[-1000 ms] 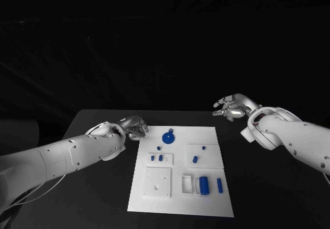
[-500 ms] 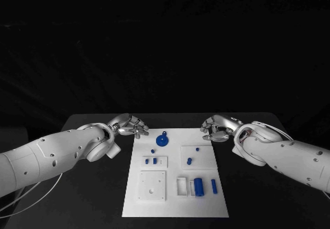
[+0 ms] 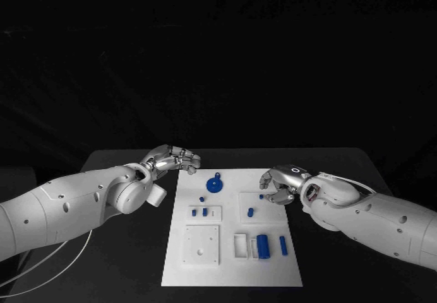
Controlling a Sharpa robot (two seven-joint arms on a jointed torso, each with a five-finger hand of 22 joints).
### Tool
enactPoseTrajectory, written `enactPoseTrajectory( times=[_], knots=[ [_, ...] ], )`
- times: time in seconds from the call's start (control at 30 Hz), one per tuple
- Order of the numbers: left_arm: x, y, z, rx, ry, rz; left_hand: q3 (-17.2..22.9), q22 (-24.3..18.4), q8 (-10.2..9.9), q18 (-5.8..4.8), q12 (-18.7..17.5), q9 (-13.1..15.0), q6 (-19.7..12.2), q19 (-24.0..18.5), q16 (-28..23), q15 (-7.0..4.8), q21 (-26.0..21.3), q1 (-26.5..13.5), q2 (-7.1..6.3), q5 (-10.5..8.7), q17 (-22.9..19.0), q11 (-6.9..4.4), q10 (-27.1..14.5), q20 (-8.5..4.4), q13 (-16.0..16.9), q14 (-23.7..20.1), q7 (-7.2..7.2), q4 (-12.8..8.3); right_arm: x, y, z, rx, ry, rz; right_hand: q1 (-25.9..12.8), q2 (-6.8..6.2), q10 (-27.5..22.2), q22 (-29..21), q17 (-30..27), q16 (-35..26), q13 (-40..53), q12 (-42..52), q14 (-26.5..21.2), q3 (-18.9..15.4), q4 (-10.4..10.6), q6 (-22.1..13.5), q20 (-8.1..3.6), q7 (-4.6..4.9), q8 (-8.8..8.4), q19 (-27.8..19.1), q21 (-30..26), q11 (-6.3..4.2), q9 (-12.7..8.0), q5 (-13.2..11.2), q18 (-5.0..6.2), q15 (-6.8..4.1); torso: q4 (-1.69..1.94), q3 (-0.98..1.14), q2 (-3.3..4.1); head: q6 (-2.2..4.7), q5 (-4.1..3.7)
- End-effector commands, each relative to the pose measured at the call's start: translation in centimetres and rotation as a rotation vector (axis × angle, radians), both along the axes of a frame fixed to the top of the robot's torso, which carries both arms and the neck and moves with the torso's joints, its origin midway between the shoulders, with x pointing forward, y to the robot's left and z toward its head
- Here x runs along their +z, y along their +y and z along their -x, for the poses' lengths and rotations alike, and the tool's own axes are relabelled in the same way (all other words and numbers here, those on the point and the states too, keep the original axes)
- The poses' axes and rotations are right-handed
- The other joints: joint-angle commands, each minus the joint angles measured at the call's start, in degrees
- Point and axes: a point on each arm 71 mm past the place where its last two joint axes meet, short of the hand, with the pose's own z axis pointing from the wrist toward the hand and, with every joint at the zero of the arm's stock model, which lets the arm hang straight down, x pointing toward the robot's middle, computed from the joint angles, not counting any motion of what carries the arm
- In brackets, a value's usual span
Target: Assemble the parts on the task board
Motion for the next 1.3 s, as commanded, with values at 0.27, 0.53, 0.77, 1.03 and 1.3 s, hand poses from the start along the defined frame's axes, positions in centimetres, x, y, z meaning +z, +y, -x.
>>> enactPoseTrajectory(
  times=[0.27,0.53,0.77,1.03,1.3],
  knots=[
    [0.5,-1.1,0.4,-0.004,-0.012,0.093,-3.69,0.27,-1.56,-0.59,-0.19,-1.56,-4.87,-10.14,-11.12,5.27,-5.86,-3.48,-0.32,-0.01,-2.15,3.22,-10.64,5.37,-4.41,-9.91,1.3,0.19,-0.9,0.9,-0.1,-0.012,-0.059,0.079,0.02,-2.0,0.98,0.65,-0.56,0.33,-1.7,-2.13,0.34,1.48,0.47,0.05,0.03,0.21,-0.12,0.69,-0.75,0.72,-0.53,-1.52,2.72,0.28,0.01,-0.08,0.02,-0.42,0.35],
    [0.6,-1.2,0.5,0.0,-0.012,0.102,-4.89,1.32,-2.83,-1.75,-0.08,-2.41,-7.44,-14.72,-14.57,6.23,-7.78,-5.55,-0.2,0.02,-3.11,3.54,-14.56,6.42,-6.68,-14.09,1.48,1.95,-1.4,1.3,-0.1,-0.012,-0.068,0.098,0.62,-2.2,2.5,0.72,-0.87,0.66,-2.44,-2.59,0.48,3.05,0.95,0.6,-0.03,0.04,0.12,1.07,-0.92,0.47,-0.7,-2.93,2.72,0.08,-0.06,-0.07,-0.03,-0.67,0.53],
    [0.6,-1.5,0.6,-0.009,-0.008,0.11,-4.69,2.09,-2.59,-0.01,0.1,-2.43,-7.23,-12.9,-14.55,7.06,-7.03,-5.51,-0.11,0.03,-2.79,4.79,-14.3,7.05,-7.37,-13.22,2.6,2.47,-2.2,1.7,0.2,-0.011,-0.08,0.105,1.86,-1.77,6.4,0.96,-1.0,1.58,-2.07,-1.66,1.31,6.21,1.7,2.43,-0.47,-0.73,0.96,2.19,-0.54,-0.75,-0.65,-6.17,2.72,-1.13,-0.03,-0.01,-0.01,-1.1,0.9],
    [0.6,-1.4,0.6,-0.01,-0.007,0.11,-4.71,2.16,-2.55,0.34,0.13,-2.44,-7.22,-12.72,-14.57,7.21,-7.07,-5.54,-0.18,-0.01,-2.72,4.99,-14.18,7.21,-7.51,-13.08,2.63,2.49,-2.7,1.9,0.0,-0.015,-0.083,0.12,1.83,-1.88,8.97,1.1,-1.2,2.24,-0.68,-0.98,2.18,8.36,2.25,4.2,-0.79,-1.45,1.69,3.23,0.08,-1.72,-0.53,-7.5,2.72,-2.08,-0.02,0.01,-0.05,-1.3,1.01],
    [0.6,-1.5,0.6,-0.013,-0.005,0.11,-4.72,2.22,-2.45,0.57,0.14,-2.43,-7.11,-12.65,-14.56,7.3,-7.1,-5.52,-0.2,-0.03,-2.65,5.02,-14.12,7.33,-7.63,-12.93,2.59,2.49,-3.0,2.2,0.0,-0.018,-0.09,0.133,1.85,-1.73,9.47,1.1,-1.26,2.45,-0.16,-0.93,2.55,8.95,2.35,4.7,-0.91,-1.66,1.88,3.61,0.35,-1.95,-0.44,-7.71,2.72,-2.3,-0.01,0.04,-0.03,-1.5,1.06]
  ],
)
